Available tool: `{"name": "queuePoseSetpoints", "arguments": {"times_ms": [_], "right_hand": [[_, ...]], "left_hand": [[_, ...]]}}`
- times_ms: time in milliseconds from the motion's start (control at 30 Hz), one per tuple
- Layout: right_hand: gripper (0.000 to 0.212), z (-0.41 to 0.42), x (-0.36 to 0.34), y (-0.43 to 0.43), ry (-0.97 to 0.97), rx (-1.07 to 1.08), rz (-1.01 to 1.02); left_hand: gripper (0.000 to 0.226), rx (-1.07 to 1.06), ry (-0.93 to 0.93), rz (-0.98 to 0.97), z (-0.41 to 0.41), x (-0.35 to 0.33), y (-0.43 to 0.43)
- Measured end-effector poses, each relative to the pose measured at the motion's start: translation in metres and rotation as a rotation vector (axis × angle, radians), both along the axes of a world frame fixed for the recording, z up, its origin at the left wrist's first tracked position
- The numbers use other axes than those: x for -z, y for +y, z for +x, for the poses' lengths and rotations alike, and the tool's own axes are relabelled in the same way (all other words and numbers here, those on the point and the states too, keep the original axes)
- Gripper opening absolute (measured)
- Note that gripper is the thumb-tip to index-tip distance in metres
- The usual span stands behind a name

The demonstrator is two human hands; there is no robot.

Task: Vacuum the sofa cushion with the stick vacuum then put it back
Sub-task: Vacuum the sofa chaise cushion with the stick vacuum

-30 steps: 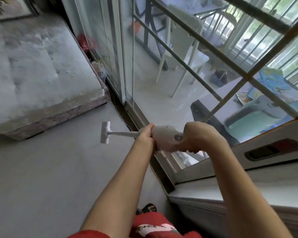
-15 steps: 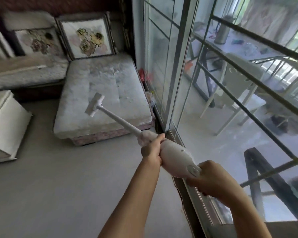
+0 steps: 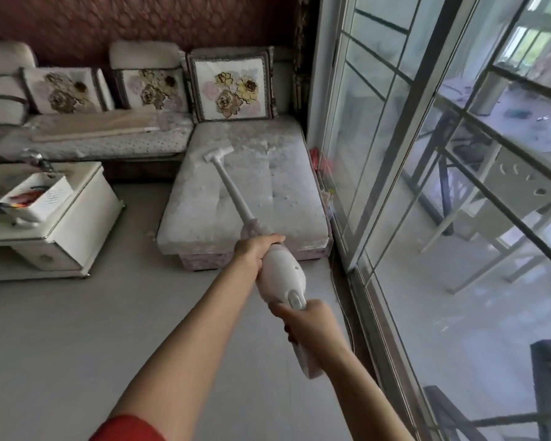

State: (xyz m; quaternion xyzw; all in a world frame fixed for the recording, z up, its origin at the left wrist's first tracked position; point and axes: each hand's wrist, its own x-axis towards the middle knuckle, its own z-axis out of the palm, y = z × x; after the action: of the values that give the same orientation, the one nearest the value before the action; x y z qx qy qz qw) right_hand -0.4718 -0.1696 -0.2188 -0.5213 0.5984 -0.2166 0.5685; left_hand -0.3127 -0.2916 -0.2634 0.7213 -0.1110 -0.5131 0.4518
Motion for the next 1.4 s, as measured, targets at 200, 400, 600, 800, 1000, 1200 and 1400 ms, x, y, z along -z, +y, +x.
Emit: {"name": "queuePoseSetpoints", "arguments": {"times_ms": [200,400,600,800,1000,1200,1400], "right_hand": [[0.027,0.066,0.021,-0.005,-0.103,0.051,0.036],[0.028,0.110,0.041,0.010,-0.164,0.088,0.081],[0.032,0.128,0.050,0.025,-0.176,0.096,0.089],[0.034,0.134,0.062,0.038,-0.177,0.079,0.130],[0.042,0.141,0.072,0.039,-0.157,0.040,0.175],[0.044,0.151,0.081,0.035,-0.191,0.059,0.280],[0.042,0.162,0.085,0.021,-0.175,0.061,0.306]], "left_hand": [[0.098,0.054,-0.089,0.004,0.056,0.017,-0.017],[0.085,0.099,-0.117,0.032,0.078,0.006,0.001],[0.090,0.138,-0.144,0.056,0.092,0.017,0.013],[0.095,0.117,-0.175,0.074,0.103,0.039,0.023],[0.095,0.104,-0.150,0.156,0.118,0.063,0.037],[0.107,0.100,-0.168,0.268,0.143,0.111,0.025],[0.111,0.171,-0.164,0.325,0.153,0.129,0.011]]}}
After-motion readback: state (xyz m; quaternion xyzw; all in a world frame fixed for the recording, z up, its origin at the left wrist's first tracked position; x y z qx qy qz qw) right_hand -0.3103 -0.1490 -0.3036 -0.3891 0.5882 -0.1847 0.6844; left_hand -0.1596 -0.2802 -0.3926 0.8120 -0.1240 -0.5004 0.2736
